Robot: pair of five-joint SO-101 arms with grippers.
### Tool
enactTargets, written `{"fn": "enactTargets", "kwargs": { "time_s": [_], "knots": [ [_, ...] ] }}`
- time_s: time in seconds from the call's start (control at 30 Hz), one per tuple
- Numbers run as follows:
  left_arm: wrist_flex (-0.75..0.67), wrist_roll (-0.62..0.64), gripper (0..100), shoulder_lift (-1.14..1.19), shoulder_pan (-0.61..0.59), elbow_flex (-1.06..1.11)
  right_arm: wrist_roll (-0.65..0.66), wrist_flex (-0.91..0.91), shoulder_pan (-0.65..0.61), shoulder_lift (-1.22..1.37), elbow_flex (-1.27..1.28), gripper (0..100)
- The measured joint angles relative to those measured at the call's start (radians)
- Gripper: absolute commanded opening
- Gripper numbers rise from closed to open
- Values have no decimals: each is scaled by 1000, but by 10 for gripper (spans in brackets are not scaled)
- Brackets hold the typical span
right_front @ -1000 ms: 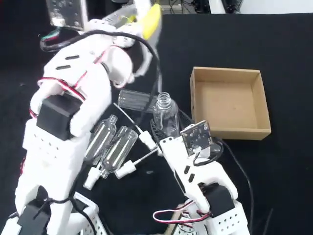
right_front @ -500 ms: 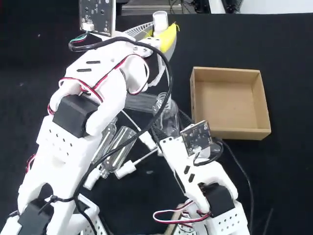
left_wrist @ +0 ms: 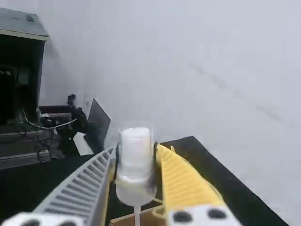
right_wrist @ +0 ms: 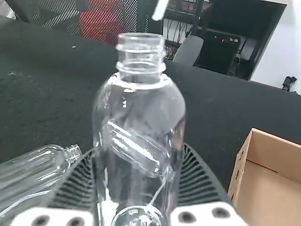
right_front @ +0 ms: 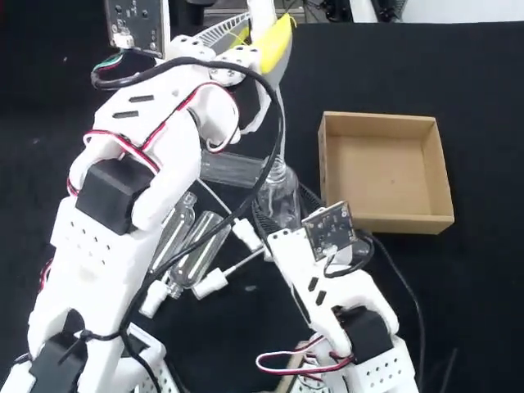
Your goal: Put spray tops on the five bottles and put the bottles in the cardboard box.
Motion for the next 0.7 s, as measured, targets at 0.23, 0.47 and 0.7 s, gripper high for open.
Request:
{"fn": "enactTargets", "kwargs": {
  "time_s": [0.23, 0.47, 0.7],
  "knots": [
    [0, 0, 30, -84, -43, 89, 0, 0, 0, 0, 0, 11],
    [-32, 0, 30, -176, -46, 269, 0, 0, 0, 0, 0, 11],
    [-216, 0, 30, -215, -41, 321, 0, 0, 0, 0, 0, 11]
  ]
}}
